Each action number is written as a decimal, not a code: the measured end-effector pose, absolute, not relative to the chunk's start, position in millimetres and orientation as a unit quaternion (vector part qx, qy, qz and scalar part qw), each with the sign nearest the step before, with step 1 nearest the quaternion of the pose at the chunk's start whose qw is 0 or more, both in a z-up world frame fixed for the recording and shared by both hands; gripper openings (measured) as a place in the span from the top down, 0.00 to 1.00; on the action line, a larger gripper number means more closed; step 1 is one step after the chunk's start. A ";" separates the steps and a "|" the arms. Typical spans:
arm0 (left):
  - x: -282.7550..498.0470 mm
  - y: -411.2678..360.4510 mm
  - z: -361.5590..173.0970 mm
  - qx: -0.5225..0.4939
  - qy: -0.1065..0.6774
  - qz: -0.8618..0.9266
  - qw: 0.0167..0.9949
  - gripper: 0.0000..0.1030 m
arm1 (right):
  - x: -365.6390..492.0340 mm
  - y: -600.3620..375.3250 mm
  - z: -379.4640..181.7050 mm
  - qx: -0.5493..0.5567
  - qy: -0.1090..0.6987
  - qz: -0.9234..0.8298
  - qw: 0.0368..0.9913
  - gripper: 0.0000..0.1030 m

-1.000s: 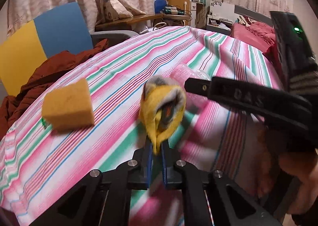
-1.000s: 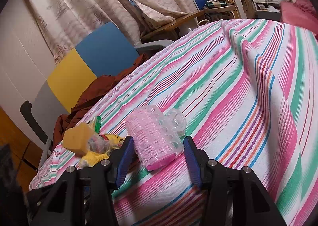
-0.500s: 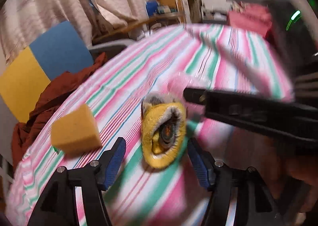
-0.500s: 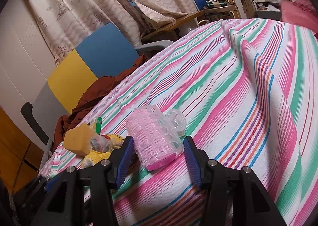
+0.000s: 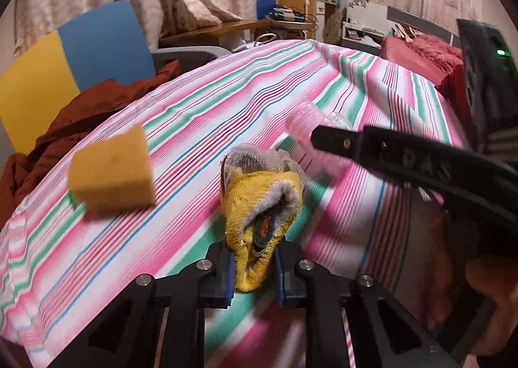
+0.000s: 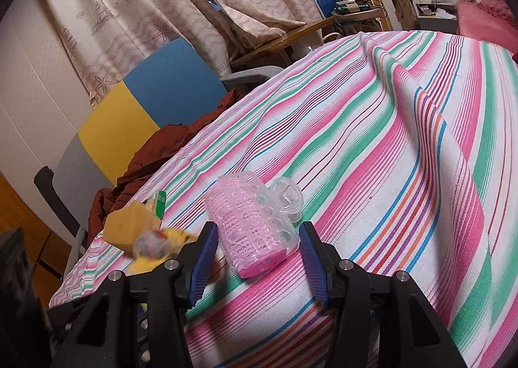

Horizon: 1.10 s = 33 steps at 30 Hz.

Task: Organize objects
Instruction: 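Carry the glove bundle with left while right carries the hair roller into the tray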

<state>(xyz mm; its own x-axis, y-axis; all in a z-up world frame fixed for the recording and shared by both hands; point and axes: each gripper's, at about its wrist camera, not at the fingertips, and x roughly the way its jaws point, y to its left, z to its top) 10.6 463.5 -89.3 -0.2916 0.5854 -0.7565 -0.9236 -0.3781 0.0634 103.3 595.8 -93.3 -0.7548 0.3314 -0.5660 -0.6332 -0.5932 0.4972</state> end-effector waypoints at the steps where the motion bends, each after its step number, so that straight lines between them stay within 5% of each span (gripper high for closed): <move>1: 9.4 457.9 -89.3 -0.333 0.251 0.764 0.492 0.83 | 103.4 595.7 -93.4 -0.213 0.355 0.867 0.278 0.49; 16: 19.3 367.1 -83.2 -0.361 0.172 0.797 0.452 0.83 | 117.5 569.8 -86.4 -0.234 0.363 0.860 0.273 0.50; 33: 60.5 224.2 -28.4 -0.336 0.079 0.832 0.434 0.83 | 114.1 443.3 -59.4 -0.281 0.347 0.886 0.128 0.50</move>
